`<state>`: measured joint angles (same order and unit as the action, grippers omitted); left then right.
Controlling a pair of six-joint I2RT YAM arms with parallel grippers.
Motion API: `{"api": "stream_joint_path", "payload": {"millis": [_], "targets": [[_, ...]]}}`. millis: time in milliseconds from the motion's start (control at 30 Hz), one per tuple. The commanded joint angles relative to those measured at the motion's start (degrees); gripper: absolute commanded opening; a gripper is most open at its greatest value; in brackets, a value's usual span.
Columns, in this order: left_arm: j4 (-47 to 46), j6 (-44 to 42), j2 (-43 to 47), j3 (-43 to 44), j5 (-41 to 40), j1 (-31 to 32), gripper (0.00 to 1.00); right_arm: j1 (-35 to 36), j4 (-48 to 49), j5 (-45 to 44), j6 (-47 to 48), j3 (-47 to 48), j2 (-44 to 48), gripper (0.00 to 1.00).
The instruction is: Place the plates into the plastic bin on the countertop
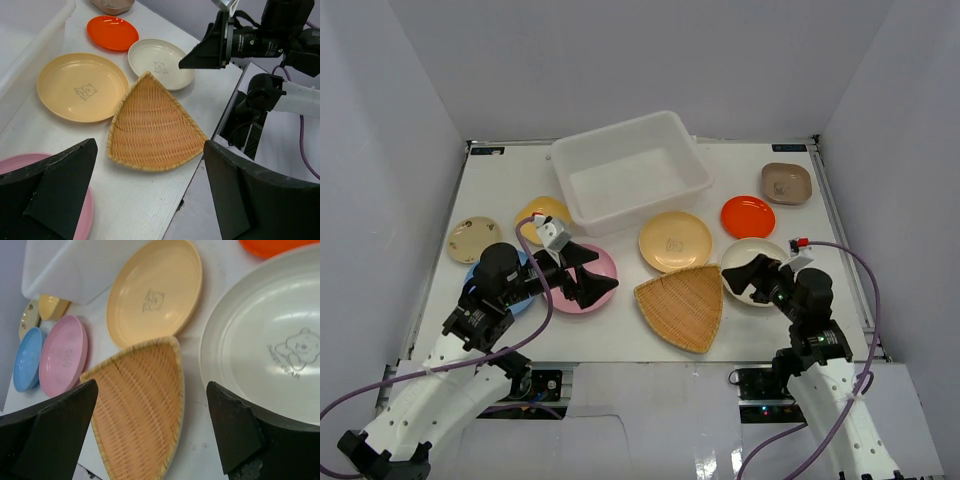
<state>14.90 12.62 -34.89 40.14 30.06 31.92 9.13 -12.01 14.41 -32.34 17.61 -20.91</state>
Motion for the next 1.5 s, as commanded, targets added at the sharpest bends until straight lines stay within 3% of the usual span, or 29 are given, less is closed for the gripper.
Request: {"api": "stream_joint_path", "payload": {"millis": [0, 267, 633, 867, 1033, 1200, 1233, 1333, 1467], "targets": [[-0.7, -0.3, 0.7, -0.5, 0.4, -0.7, 0.98, 0.1, -3.4, 3.8, -3.3, -3.5, 1.1, 0.95], [-0.7, 0.2, 1.6, -0.6, -2.6, -1.7, 0.98, 0.2, 7.9, 13.5, -8.2, -12.0, -2.6, 0.93], [-0.7, 0.8, 1.1, -0.5, -4.0, -2.7, 0.98, 3.8, 25.4, 11.5, -11.5, -17.1, -14.1, 1.0], [-0.8, 1.0, 0.6, -0.3, -5.4, -2.7, 0.98, 10.2, 26.2, 4.9, -11.5, -15.9, -20.9, 0.71], [-0.7, 2.1, 1.0, -0.4, -7.3, -2.8, 0.98, 10.8, 19.4, 2.2, -9.4, -15.6, -15.1, 0.6], [-0.3, 3.3, 1.9, -0.3, -11.3, -2.9, 0.98, 11.0, 13.5, 2.8, -8.0, -15.6, -11.4, 0.43], [-0.4, 3.3, 2.1, -0.4, -11.3, -2.8, 0.98, 11.0, 13.4, 2.8, -8.0, -15.7, -11.4, 0.44], [-0.3, 3.2, 2.5, -0.5, -11.3, -2.8, 0.98, 11.0, 14.4, 3.0, -7.9, -15.8, -12.5, 0.65], [-0.2, 3.4, 2.6, -0.5, -11.3, -2.8, 0.98, 11.1, 16.7, 3.4, -7.5, -15.8, -16.1, 0.64]]}}
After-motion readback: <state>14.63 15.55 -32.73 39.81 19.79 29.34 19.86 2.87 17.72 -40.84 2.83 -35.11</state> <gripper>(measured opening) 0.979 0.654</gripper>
